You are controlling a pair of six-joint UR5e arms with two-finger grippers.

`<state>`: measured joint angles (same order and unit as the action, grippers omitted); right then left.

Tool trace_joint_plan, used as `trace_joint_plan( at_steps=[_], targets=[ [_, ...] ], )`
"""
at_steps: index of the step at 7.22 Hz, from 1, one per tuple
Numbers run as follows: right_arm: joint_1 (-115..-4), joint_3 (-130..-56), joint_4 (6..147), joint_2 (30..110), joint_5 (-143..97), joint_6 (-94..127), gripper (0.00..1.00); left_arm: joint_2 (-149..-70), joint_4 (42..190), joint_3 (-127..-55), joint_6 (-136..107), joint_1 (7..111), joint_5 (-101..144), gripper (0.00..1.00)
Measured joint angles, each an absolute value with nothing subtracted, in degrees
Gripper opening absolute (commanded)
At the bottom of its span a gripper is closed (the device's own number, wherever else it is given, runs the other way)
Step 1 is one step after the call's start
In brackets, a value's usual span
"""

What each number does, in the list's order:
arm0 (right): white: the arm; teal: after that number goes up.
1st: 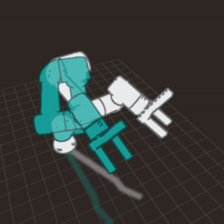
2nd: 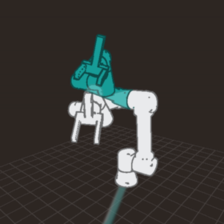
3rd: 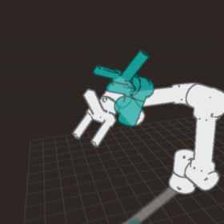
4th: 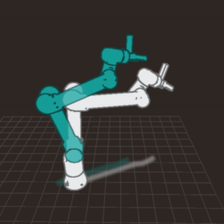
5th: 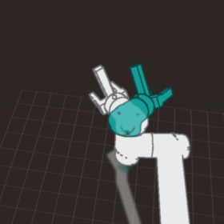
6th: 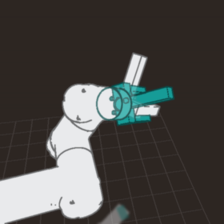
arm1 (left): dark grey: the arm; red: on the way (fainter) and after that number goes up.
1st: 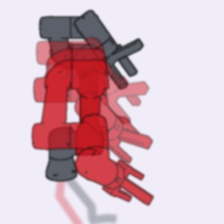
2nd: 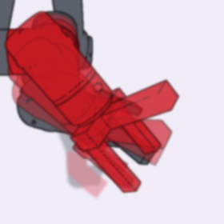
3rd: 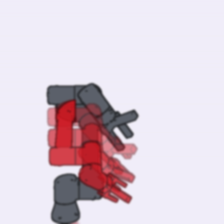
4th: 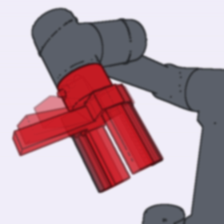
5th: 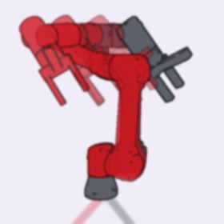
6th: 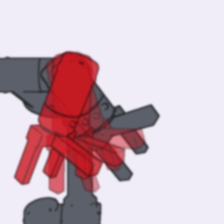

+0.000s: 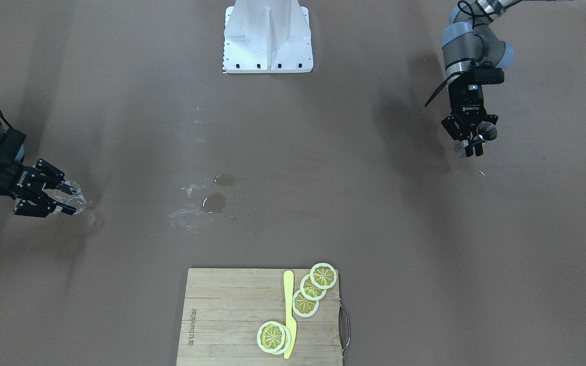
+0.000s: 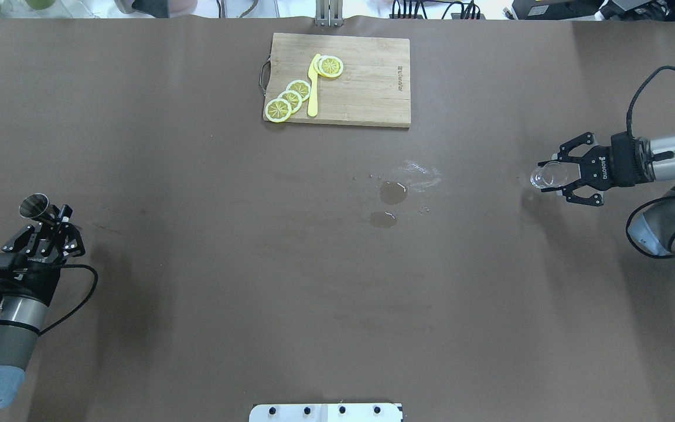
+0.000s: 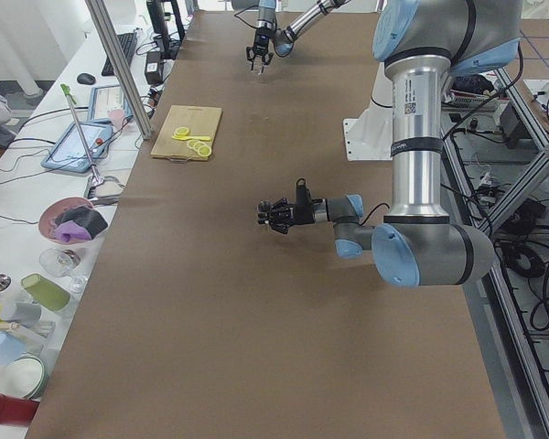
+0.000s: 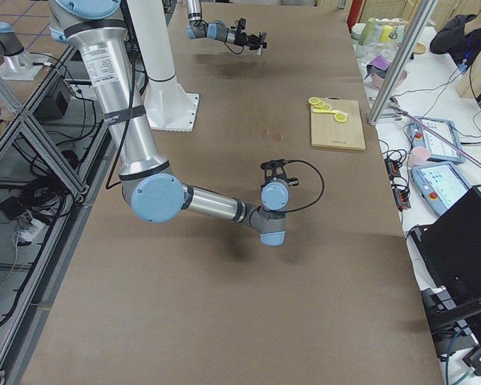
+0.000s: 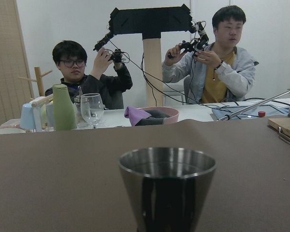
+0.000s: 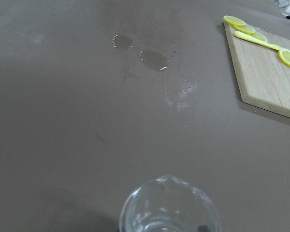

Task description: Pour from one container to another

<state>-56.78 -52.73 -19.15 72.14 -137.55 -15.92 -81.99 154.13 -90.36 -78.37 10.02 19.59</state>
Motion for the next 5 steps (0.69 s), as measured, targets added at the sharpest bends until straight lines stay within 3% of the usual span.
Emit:
trace_joint_plan(
  at_steps=[5],
  targets=[
    [-55.02,-51.07,-23.16,72.16,-137.77,-14.86,0.00,-81.51,140.57,-89.40,-87.37,10.72,16.75,0.00]
  ],
)
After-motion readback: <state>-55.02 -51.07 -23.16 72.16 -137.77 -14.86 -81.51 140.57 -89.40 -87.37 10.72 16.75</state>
